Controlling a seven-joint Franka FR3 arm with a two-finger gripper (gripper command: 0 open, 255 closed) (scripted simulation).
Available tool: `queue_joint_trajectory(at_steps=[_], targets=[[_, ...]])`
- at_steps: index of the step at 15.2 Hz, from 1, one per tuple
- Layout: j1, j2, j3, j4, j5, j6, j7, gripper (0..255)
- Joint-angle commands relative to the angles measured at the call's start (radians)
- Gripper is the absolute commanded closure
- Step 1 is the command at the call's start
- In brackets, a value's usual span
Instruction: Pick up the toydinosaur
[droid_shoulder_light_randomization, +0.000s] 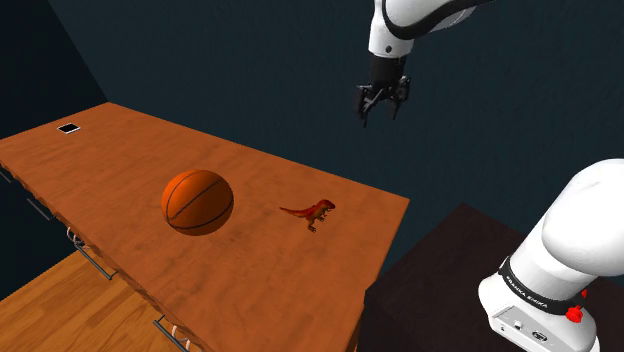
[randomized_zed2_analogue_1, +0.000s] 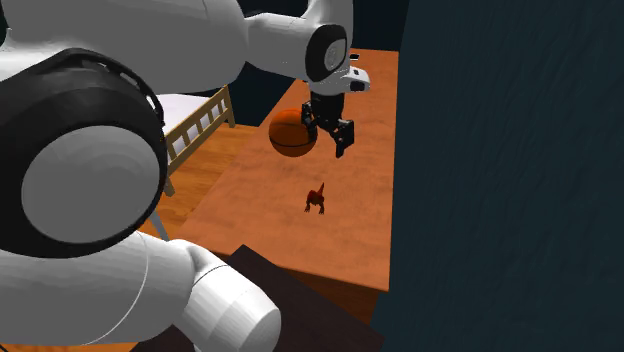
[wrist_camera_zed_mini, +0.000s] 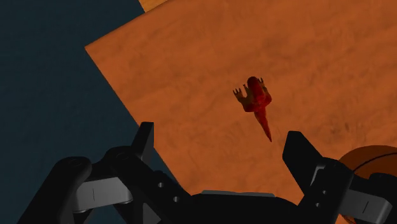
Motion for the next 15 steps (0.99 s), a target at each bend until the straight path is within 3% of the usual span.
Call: queue_joint_trajectory(at_steps=[1,15], targets=[[0.001,0.073,0.02,0.016,0.0,0.033,0.034,0],[0.036,0.618,0.099,0.245,-0.057,0.169,0.268,0]])
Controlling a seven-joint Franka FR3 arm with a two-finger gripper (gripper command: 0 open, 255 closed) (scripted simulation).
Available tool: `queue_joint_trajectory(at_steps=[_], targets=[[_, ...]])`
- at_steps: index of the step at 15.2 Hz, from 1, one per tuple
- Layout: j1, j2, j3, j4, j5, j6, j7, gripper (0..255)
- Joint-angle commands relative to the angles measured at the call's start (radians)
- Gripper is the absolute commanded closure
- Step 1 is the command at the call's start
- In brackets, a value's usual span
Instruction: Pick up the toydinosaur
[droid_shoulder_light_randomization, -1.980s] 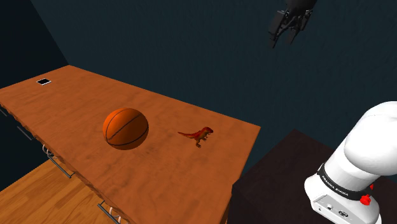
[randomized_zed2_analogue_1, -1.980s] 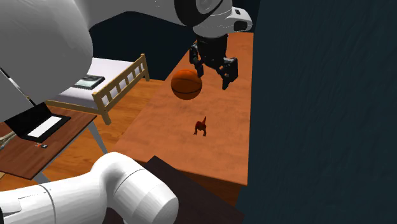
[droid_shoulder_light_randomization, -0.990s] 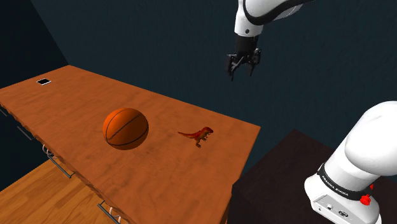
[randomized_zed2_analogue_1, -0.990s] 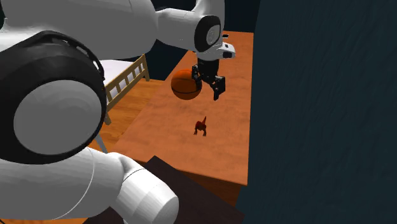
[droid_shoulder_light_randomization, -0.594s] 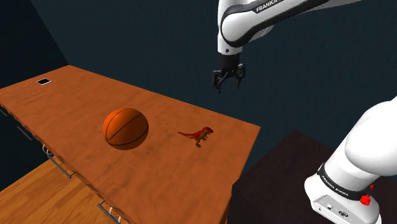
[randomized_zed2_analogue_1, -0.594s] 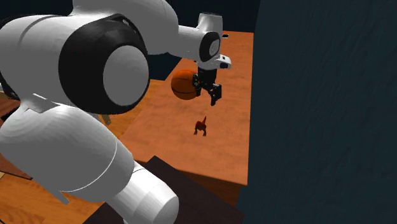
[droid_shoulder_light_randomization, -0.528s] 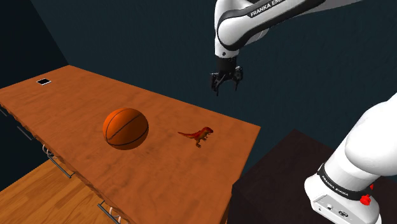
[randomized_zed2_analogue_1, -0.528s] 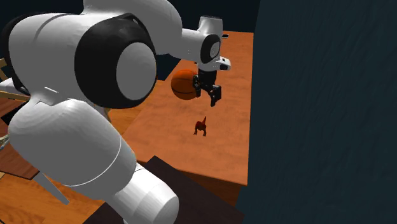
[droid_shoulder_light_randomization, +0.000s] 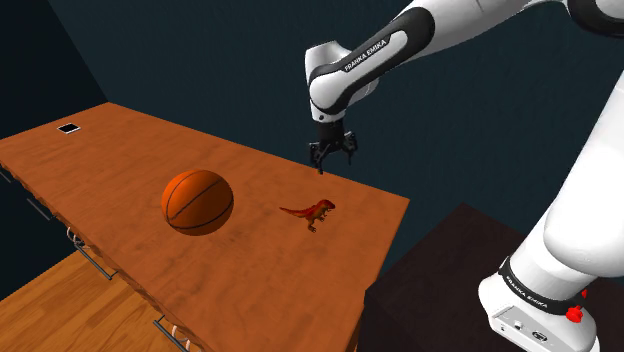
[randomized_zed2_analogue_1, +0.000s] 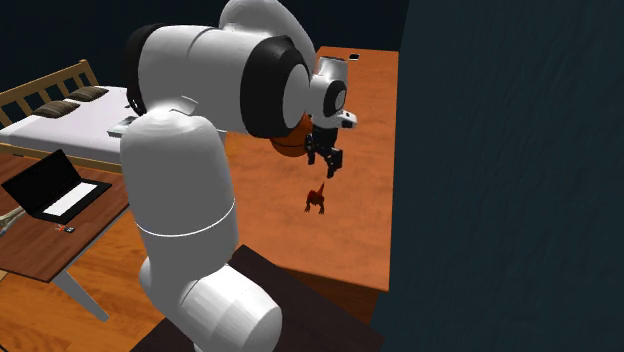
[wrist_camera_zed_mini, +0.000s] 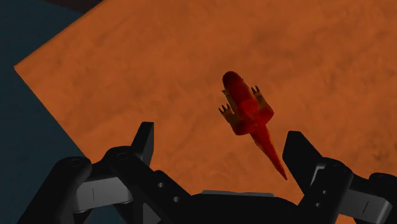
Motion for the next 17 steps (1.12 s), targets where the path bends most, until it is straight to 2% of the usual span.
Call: queue_joint_trajectory(at_steps=[1,13,17], targets=[[0.011,0.081,0.004,0.045,-0.011,0.009,0.034,0],[0.089,0.57,-0.015,0.416,-0.041,-0.022,0.169,0],[0.093,0.609,-0.02,0.422,-0.045,0.011,0.169,0]])
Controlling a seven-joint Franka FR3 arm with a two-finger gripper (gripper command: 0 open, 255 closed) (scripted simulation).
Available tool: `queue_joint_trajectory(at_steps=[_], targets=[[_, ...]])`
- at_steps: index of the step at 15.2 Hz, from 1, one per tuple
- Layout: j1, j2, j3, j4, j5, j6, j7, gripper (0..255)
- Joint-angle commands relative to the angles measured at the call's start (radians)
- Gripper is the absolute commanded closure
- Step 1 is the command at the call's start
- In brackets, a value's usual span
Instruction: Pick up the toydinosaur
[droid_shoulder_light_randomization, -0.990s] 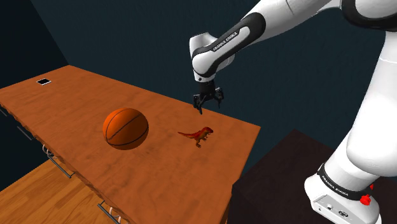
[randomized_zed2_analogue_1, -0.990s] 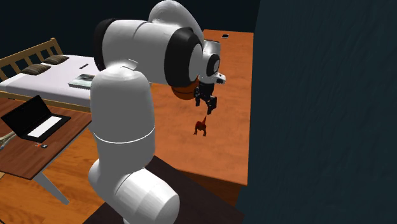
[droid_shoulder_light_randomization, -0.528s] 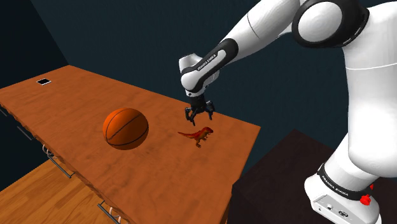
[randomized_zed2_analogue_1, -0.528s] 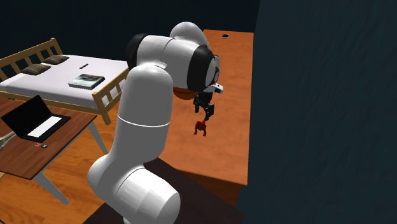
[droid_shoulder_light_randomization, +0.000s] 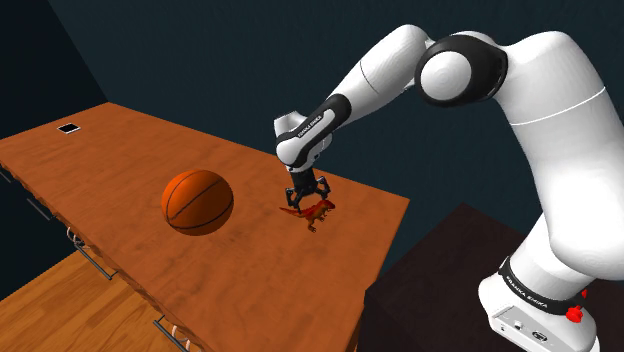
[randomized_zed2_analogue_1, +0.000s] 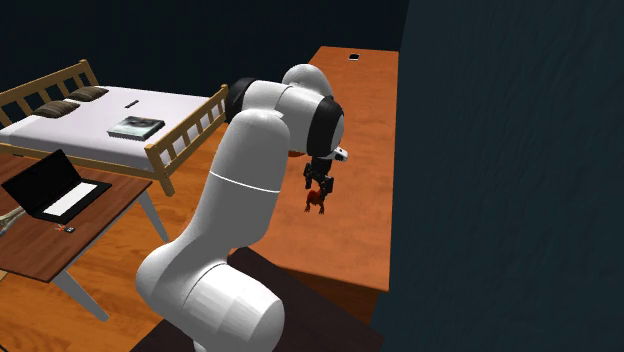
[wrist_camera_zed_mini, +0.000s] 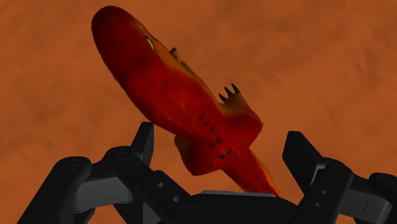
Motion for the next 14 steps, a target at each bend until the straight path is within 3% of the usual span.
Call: queue_joint_trajectory(at_steps=[1,5,6,14], targets=[[0.001,0.023,-0.003,0.005,-0.003,0.017,0.0,0],[0.004,0.049,-0.006,0.012,-0.006,0.036,-0.001,0],[0.004,0.05,-0.006,0.014,-0.006,0.035,-0.001,255],[0.004,0.051,-0.006,0.015,-0.006,0.035,-0.001,255]])
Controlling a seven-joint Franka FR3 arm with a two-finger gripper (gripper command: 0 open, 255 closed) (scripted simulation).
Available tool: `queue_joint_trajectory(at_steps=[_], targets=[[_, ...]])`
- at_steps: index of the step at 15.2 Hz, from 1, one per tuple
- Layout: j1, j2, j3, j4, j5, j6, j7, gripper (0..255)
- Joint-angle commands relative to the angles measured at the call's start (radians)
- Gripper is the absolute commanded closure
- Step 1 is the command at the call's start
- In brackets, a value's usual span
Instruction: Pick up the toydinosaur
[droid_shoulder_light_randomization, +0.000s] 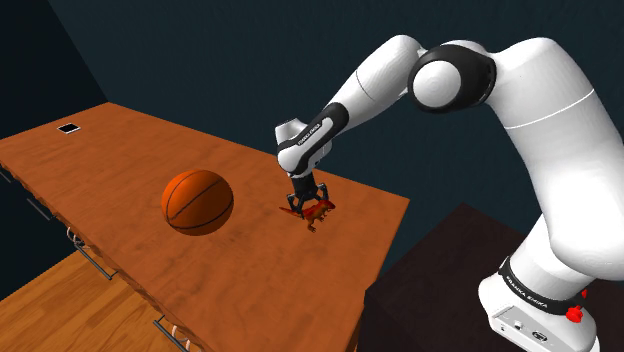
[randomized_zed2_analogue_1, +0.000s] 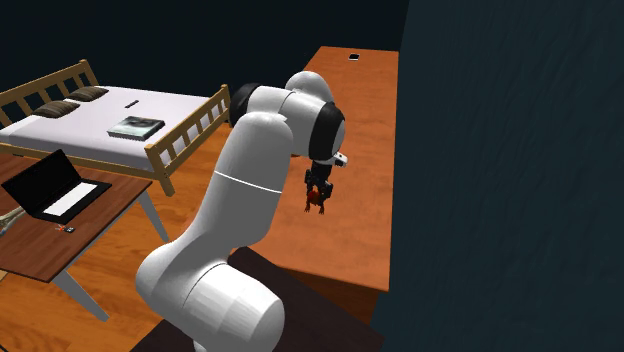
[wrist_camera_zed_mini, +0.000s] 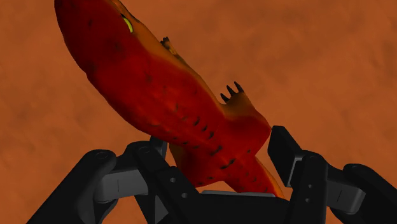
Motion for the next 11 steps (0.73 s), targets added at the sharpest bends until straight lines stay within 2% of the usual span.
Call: queue_joint_trajectory(at_steps=[1,11], targets=[[0.0,0.0,0.0,-0.003,0.0,0.002,0.0,255],[-0.009,-0.099,0.01,-0.021,0.012,-0.079,0.001,255]])
